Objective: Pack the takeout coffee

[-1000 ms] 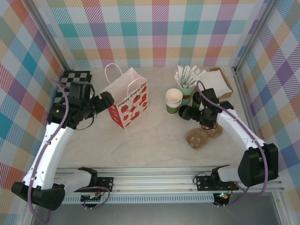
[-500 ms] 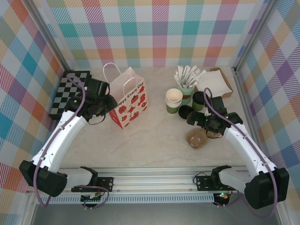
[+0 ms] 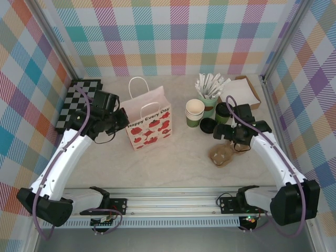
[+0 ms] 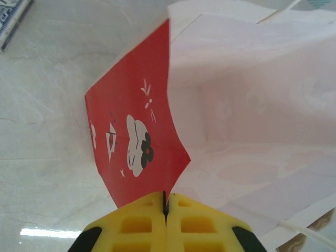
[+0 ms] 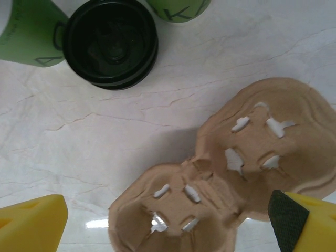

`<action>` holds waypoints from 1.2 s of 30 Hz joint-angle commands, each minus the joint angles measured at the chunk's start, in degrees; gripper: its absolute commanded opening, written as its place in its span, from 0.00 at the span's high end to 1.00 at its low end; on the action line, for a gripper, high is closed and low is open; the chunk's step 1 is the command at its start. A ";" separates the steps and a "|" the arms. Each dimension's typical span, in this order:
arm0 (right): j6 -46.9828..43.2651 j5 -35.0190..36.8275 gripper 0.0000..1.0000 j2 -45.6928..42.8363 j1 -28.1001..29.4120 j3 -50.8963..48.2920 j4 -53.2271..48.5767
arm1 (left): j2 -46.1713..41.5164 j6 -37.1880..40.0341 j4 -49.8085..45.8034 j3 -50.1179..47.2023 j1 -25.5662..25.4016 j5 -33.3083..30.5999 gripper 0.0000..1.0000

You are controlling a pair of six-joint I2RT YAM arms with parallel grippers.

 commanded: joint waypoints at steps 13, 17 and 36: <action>-6.35 -13.31 0.00 11.72 -2.34 -0.65 1.80 | -1.16 -1.07 3.56 -3.59 -2.38 6.15 0.58; -3.43 -15.03 0.00 12.14 -2.28 -2.76 1.79 | -2.81 -1.06 6.10 -4.82 -2.44 6.44 0.34; -1.09 -13.30 0.00 5.35 2.23 -2.60 -2.65 | 1.04 44.55 20.34 0.94 -2.08 5.68 0.00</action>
